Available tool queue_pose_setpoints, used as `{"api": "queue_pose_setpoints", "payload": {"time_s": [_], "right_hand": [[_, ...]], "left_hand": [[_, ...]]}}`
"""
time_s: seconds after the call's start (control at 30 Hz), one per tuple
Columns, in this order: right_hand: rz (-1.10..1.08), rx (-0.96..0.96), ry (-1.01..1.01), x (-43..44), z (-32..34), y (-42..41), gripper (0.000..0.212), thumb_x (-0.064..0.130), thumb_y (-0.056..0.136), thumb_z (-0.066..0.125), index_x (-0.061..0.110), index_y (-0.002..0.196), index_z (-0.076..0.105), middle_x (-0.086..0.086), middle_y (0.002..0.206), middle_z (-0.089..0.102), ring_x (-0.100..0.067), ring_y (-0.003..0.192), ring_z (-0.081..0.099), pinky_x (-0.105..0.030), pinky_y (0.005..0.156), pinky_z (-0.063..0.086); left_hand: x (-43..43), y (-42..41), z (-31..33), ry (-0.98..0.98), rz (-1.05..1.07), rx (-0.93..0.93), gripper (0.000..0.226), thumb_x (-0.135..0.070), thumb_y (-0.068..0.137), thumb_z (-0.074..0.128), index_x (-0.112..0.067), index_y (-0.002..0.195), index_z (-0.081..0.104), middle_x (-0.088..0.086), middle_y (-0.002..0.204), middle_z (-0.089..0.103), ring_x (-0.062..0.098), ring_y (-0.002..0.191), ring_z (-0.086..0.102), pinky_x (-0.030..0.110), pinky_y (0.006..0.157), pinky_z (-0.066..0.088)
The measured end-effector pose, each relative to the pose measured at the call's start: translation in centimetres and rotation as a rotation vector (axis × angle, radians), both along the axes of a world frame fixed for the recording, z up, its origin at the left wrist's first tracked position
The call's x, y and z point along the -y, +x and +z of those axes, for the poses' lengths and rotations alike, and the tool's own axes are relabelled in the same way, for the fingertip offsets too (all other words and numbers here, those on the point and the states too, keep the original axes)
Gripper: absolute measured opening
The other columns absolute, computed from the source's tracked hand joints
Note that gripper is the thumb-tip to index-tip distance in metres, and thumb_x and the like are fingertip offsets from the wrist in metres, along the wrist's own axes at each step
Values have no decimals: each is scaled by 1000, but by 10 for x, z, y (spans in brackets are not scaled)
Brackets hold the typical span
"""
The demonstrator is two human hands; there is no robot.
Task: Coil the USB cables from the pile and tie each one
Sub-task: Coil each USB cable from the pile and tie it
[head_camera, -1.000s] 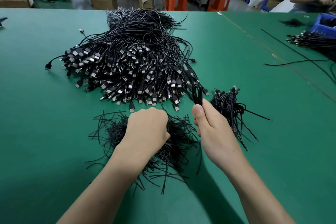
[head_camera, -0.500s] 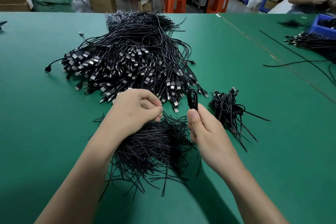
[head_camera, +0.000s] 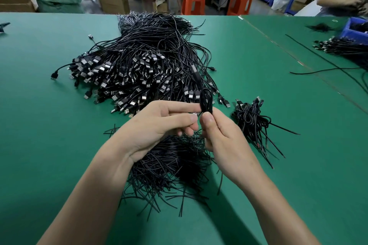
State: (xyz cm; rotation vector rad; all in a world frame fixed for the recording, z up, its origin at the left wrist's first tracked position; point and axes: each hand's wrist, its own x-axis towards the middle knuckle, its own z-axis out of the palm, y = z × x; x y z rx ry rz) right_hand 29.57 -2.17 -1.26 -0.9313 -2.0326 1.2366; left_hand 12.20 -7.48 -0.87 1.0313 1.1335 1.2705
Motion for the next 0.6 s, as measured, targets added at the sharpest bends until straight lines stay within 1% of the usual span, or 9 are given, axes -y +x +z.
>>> {"api": "queue_pose_setpoints", "payload": {"time_s": [0.07,0.1,0.13,0.23,0.3,0.37,0.43,0.5,0.6], "right_hand": [[13,-47,-97,1,2,2,35,33,110,36,30,77,46,14,58,38,-6,52,32,-21,52,29],[28,-79,-167,1,3,3,34,32,111,36,21,79,44,14,58,36,-7,50,30,-19,49,27],[53,-119,-246,1,4,4,35,31,111,36,16,81,42,13,60,34,-7,49,28,-18,47,25],[134,-226,-458,3,9,8,33,35,110,36,15,84,42,8,64,31,-10,51,25,-20,45,19],[154,-270,-546,4,11,11,33,37,109,37,18,83,42,6,65,29,-11,52,24,-19,45,19],[170,-304,-617,5,12,12,33,38,109,38,20,81,43,6,66,30,-12,54,21,-20,45,18],[194,-299,-634,5,11,14,33,38,109,38,19,82,42,6,66,30,-13,54,21,-21,46,19],[221,-262,-602,5,10,16,32,37,109,38,16,85,41,6,67,31,-11,52,24,-19,45,22],[259,-259,-613,6,9,18,32,39,108,39,16,86,41,7,67,31,-11,52,25,-19,46,24]], "left_hand": [[1,-1,-1,21,-42,42,30,-36,84,72,-26,111,82,0,85,74,6,76,66,15,69,52],[2,-1,-1,29,-46,53,31,-37,85,71,-26,111,81,0,85,74,6,77,67,15,70,53],[2,-1,-2,41,-36,46,29,-36,85,71,-27,110,82,-1,85,75,5,77,67,15,70,53],[-1,4,-5,118,59,-83,22,-25,85,73,-32,103,83,-3,83,77,4,79,69,13,72,51],[-3,7,-7,183,83,-147,21,-26,81,79,-29,102,83,-6,88,77,3,86,70,13,78,51],[-5,9,-9,227,96,-198,24,-30,77,82,-25,100,83,-8,85,71,6,85,64,15,78,49],[-7,10,-10,243,119,-203,17,-27,76,86,-25,93,82,-4,83,67,10,82,60,20,76,47],[-8,12,-11,274,117,-185,11,-26,78,86,-25,87,80,0,83,69,15,83,61,26,78,49],[-7,11,-10,335,65,-169,9,-24,82,78,-21,90,79,-5,87,72,10,86,66,22,80,50]]}}
